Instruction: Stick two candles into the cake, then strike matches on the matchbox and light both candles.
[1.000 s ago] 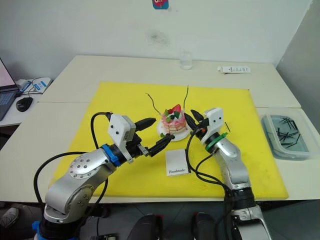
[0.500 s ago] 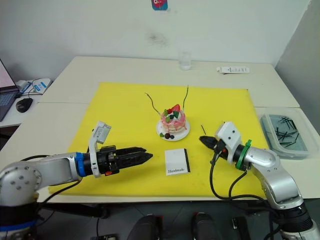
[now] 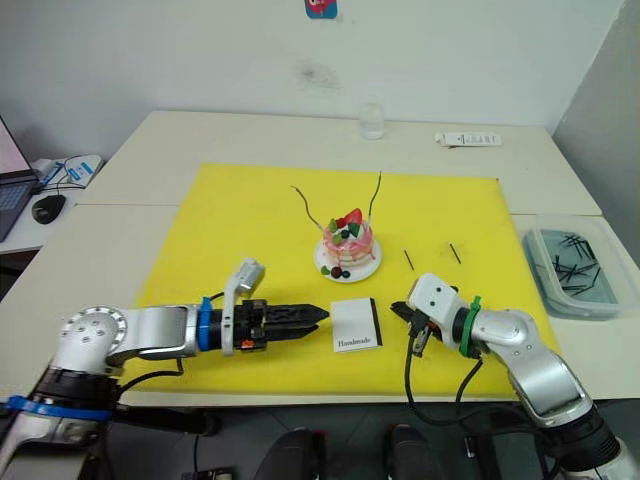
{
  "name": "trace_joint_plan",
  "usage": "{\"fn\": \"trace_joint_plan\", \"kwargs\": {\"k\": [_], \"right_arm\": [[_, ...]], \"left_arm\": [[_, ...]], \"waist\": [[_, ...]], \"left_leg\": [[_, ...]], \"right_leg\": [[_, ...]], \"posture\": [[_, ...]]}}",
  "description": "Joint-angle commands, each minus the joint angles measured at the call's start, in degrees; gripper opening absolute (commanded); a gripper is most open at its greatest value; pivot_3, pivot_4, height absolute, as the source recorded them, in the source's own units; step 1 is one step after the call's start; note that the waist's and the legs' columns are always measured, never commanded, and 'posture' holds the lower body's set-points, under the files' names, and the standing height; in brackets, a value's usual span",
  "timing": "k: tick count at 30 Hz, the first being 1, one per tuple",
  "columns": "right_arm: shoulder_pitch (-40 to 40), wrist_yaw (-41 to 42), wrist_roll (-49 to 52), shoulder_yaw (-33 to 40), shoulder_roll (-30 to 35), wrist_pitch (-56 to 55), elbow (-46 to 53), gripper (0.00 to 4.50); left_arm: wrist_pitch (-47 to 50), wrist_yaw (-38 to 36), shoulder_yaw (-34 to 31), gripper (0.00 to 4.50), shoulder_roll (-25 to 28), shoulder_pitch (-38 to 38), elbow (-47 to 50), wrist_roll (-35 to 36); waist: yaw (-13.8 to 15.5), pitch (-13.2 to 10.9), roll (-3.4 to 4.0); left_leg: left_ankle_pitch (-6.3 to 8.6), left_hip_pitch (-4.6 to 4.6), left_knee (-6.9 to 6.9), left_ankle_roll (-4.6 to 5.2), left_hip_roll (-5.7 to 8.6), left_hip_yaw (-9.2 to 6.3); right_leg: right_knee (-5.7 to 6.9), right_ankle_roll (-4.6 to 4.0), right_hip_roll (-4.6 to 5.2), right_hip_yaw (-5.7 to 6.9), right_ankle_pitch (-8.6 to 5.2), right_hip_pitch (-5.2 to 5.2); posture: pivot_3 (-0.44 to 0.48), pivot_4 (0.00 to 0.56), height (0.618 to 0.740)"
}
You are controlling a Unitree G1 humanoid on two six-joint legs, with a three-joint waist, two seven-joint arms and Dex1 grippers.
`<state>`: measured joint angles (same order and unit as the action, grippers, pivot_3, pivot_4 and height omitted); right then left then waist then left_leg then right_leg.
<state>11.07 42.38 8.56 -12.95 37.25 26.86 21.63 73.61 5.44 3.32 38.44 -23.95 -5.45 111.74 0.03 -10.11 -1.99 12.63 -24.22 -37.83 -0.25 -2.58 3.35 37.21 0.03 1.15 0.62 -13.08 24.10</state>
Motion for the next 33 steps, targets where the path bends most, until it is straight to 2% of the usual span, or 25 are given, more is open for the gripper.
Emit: {"fn": "trace_joint_plan", "kwargs": {"k": [1, 10, 20, 28, 33], "right_arm": [[0.1, -0.4, -0.8, -0.3, -0.6, -0.2, 1.3, 0.03], [-0.6, -0.1, -3.0, -2.5, -1.2, 0.4, 0.8, 0.03], [0.9, 0.0, -2.7, -3.8, -4.0, 3.7, 1.1, 0.03], [1.4, -0.5, -0.8, -3.0, -7.1, 8.7, 3.0, 0.03], [0.8, -0.1, -0.4, -1.7, -6.2, 10.5, 4.4, 0.03]], "left_arm": [[1.1, 4.1, -0.5, 4.5, -2.4, -1.3, -1.9, 1.3], [1.6, 11.9, -2.1, 4.5, -10.4, -1.8, -3.7, 1.3], [3.9, 13.6, -0.6, 4.5, -14.2, -1.0, -2.5, 1.3], [2.0, 16.1, -1.2, 4.5, -16.6, 0.7, -1.3, 1.3], [0.8, 18.0, -1.6, 4.5, -18.1, 1.8, -0.1, 1.3]], "waist": [[0.0, 0.0, 0.0], [0.6, 0.0, -0.02], [0.9, 0.1, -0.06], [1.0, 0.1, -0.06], [1.1, 0.1, -0.07]], "left_leg": [[0.0, 0.0, 0.0, 0.0, 0.0, 0.0], [-0.01, 0.05, -0.05, -0.01, 0.15, 0.0], [-0.01, 0.25, -0.05, -0.01, 0.3, 0.02], [-0.01, 0.26, -0.03, -0.02, 0.27, -0.02], [-0.01, 0.25, -0.02, -0.02, 0.27, -0.05]], "right_leg": [[0.0, 0.0, 0.0, 0.0, 0.0, 0.0], [-0.01, 0.06, 0.02, 0.01, 0.03, -0.09], [-0.14, 0.15, 0.12, 0.0, 0.08, -0.35], [-0.16, 0.12, 0.14, -0.01, 0.06, -0.37], [-0.18, 0.1, 0.2, -0.01, 0.05, -0.38]], "posture": [[0.0, 0.15, 0.74], [0.0, 0.15, 0.74], [0.0, 0.15, 0.74], [0.0, 0.15, 0.74], [0.0, 0.15, 0.74]]}}
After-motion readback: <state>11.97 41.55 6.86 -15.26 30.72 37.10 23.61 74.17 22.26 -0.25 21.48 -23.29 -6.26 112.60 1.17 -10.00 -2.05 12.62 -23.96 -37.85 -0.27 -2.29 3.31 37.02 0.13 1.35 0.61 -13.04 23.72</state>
